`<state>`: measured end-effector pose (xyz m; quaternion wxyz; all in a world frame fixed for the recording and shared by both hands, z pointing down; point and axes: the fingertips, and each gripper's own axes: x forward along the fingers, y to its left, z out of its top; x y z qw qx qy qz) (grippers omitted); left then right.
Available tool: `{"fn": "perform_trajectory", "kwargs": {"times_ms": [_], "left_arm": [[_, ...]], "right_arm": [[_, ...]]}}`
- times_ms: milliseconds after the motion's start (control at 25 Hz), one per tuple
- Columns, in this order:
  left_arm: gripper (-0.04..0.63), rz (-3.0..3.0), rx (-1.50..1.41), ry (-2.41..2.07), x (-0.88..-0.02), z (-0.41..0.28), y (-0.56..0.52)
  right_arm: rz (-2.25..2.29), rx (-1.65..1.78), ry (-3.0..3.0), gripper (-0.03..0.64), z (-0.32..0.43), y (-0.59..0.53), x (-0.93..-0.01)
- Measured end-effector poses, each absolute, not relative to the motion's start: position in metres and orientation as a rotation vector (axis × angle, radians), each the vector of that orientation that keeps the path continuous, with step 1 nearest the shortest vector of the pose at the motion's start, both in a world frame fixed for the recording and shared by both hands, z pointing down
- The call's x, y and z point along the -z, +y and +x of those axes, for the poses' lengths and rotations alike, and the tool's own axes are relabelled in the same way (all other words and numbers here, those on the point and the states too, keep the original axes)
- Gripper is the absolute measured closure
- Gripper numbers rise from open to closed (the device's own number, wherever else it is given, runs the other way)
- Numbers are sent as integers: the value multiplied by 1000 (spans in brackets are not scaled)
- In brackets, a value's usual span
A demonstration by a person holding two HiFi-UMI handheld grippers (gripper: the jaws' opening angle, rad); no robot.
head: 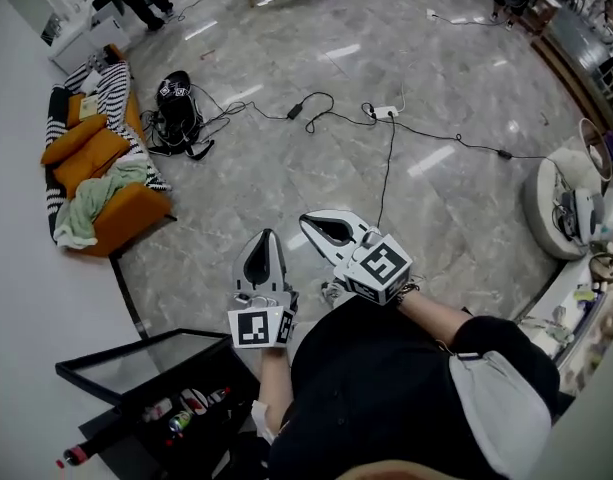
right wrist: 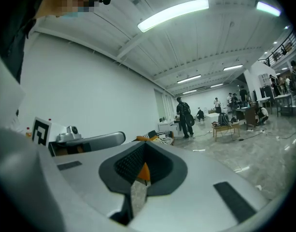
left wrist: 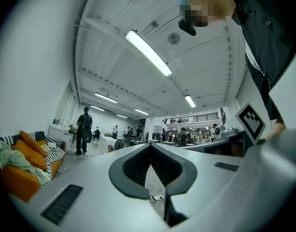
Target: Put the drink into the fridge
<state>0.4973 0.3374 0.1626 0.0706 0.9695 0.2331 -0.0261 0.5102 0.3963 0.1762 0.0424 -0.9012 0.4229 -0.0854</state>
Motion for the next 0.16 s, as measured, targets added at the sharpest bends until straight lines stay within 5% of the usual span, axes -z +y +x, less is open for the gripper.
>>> {"fn": "perform_trajectory", "kwargs": {"times_ms": [160], "left_arm": [[586, 2915, 67, 679, -163, 486, 329]], "right_arm": [[-2772, 363, 1223, 604, 508, 396, -182]]}}
